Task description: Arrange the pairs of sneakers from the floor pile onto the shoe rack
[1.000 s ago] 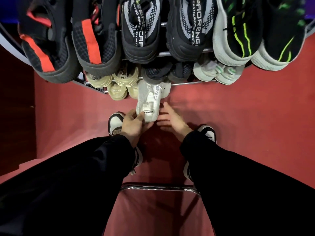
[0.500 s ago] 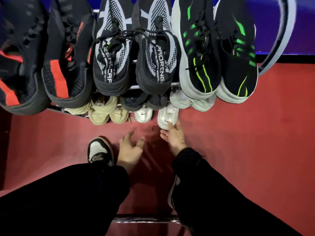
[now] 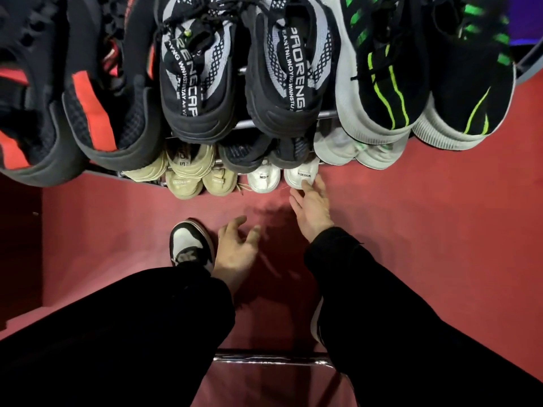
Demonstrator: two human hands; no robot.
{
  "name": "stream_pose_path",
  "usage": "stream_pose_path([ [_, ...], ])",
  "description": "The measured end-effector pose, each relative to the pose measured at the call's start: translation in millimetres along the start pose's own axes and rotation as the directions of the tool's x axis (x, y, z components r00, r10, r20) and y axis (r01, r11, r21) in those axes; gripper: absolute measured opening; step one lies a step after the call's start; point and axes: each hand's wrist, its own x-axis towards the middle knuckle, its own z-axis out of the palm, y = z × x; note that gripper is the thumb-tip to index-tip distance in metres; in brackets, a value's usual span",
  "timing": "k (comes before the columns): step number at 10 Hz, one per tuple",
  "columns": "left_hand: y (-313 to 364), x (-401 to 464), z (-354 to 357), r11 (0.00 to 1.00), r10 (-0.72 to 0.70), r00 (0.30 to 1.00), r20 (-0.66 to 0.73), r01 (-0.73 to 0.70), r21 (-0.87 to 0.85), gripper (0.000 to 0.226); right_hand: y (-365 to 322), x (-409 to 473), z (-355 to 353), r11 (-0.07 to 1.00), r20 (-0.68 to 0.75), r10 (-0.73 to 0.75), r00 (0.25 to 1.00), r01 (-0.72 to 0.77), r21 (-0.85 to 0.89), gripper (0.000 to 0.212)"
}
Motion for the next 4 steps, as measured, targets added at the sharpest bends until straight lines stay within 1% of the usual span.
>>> stream_pose_path([
  [1, -0.9, 1.6, 1.5, 0.998, -0.003, 0.999, 0.049, 0.006, -0.055, 0.071, 0.3, -6.3, -4.6, 0.998, -0.011, 0.012, 1.0, -0.013, -0.058, 0.064],
  [2, 3.5, -2.4, 0.2, 0.994, -0.008, 0.998, 0.057, 0.014, -0.104, 0.04, -4.3, -17.9, -11.4, 0.986, -0.165, -0.011, 0.986, -0.017, -0.169, 0.05],
  [3, 17.7, -15.0, -4.6, 0.996, 0.002, 0.999, 0.049, 0.003, -0.094, 0.025, -6.5, -40.4, -16.4, 0.951, -0.096, 0.054, 0.994, -0.081, -0.298, 0.025],
  [4, 29.3, -26.5, -8.6, 0.982, 0.027, 0.998, 0.052, -0.017, -0.186, 0.011, -15.5, -63.9, -13.8, 0.884, -0.003, 0.032, 0.999, -0.029, -0.466, 0.025],
])
